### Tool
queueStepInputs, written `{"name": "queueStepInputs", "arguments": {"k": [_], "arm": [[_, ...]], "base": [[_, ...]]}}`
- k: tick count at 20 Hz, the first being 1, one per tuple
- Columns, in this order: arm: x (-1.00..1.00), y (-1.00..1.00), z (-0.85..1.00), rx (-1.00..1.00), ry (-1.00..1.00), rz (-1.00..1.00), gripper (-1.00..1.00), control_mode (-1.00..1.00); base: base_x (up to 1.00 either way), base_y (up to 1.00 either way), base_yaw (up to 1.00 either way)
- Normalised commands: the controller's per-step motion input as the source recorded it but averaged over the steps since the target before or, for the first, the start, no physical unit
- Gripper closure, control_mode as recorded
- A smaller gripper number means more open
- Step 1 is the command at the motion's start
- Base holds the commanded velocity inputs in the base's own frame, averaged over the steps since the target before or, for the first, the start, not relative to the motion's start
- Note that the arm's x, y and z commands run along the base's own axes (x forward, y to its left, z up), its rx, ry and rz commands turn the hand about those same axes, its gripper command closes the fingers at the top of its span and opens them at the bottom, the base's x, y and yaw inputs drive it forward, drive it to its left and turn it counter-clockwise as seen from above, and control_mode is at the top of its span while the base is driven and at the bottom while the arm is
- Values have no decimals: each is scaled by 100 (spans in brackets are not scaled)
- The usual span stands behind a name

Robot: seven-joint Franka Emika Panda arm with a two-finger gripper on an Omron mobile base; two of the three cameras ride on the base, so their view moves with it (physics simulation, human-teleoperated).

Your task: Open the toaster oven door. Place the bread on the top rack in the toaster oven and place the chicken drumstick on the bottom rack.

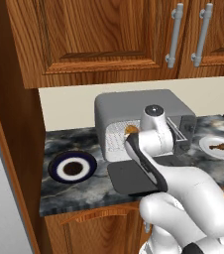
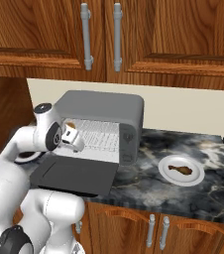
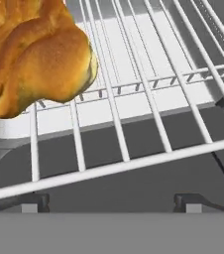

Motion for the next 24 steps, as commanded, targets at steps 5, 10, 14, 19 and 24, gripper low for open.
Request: {"name": "queueStepInputs", "arguments": {"k": [5, 10, 14, 19, 24], "arm": [[25, -10, 1, 0, -32, 0, -100, -100], [22, -12, 0, 0, -21, 0, -100, -100], [17, -6, 0, 0, -8, 1, -100, -100], [23, 0, 13, 0, 0, 3, -100, -100], [53, -7, 11, 0, 6, 4, -100, -100]], "base": [[0, 0, 0], [0, 0, 0], [0, 0, 0], [0, 0, 0], [0, 0, 0]]}}
